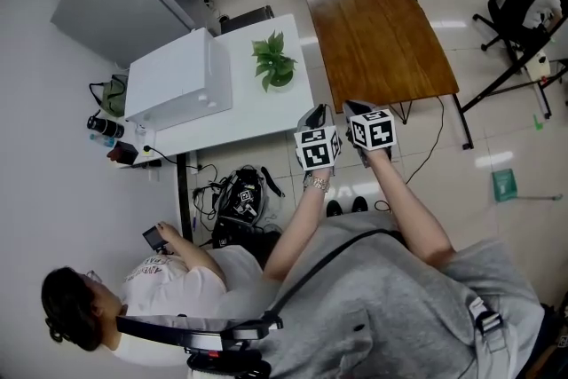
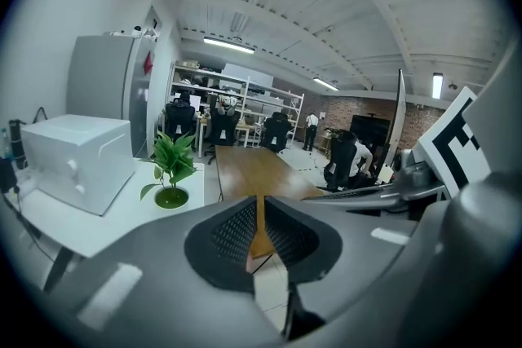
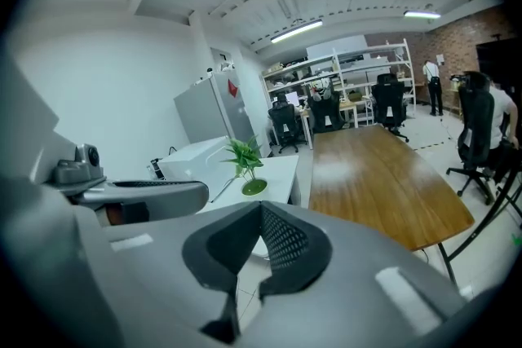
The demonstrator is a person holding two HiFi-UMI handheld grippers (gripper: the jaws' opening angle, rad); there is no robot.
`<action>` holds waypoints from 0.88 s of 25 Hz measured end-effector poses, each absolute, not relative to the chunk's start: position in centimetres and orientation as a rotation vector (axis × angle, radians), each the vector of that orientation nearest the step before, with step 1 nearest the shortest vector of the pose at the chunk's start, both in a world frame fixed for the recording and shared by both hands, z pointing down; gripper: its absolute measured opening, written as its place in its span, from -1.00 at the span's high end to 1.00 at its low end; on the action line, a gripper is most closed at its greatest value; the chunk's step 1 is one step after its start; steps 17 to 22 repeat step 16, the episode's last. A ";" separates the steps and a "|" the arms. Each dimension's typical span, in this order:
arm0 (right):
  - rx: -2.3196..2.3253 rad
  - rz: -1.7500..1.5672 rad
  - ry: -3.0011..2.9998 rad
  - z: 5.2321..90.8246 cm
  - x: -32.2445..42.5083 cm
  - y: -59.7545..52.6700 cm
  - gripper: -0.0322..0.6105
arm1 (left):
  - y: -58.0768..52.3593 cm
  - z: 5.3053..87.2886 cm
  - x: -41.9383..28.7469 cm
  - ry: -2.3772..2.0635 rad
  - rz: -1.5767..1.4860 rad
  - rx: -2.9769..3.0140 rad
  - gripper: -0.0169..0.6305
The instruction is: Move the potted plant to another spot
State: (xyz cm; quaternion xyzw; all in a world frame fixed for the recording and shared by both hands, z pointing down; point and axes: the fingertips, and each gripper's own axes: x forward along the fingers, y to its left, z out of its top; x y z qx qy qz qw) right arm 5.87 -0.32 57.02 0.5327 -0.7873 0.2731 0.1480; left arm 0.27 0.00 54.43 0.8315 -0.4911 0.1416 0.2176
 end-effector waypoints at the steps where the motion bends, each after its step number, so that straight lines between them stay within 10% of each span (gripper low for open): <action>1: 1.534 0.782 -2.259 56.9 6.1 -0.3 0.87 | 0.0 54.5 0.3 -1.363 0.400 2.293 0.81; 22: 1.534 0.760 -2.197 56.9 6.7 -0.3 0.87 | -0.2 55.6 0.5 -1.346 0.495 2.230 0.81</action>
